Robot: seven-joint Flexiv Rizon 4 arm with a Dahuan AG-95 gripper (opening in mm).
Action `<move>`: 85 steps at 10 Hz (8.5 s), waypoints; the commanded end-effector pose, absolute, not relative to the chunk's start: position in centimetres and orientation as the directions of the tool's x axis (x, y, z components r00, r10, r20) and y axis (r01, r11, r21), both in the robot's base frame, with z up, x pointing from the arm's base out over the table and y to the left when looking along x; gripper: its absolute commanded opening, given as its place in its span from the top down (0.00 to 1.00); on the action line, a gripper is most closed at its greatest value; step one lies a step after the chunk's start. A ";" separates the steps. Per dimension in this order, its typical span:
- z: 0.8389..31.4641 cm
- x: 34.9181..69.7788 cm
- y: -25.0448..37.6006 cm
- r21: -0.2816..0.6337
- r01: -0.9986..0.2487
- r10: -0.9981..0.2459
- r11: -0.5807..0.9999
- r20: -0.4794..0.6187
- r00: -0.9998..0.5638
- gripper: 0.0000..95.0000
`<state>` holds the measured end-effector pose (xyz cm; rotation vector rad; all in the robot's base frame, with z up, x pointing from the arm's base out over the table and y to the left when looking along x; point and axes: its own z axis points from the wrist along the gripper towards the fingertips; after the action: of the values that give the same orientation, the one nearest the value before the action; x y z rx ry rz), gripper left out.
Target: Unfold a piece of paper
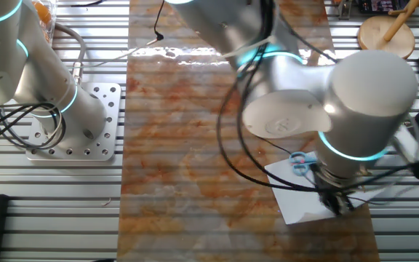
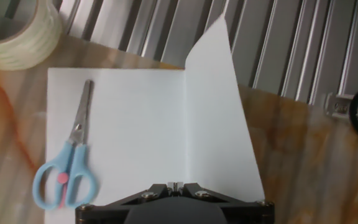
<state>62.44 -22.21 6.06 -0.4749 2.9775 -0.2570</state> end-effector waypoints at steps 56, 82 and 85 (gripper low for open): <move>2.4 59.5 -34.7 -0.142 -0.537 -0.543 0.832 -0.009 -0.840 1.00; 2.6 65.6 -31.4 -0.064 -0.528 -0.529 0.847 -0.008 -0.848 1.00; 2.6 66.7 -29.8 -0.062 -0.503 -0.505 0.862 -0.004 -0.863 1.00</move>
<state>66.66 -29.49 2.60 -0.8107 3.0115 -0.0923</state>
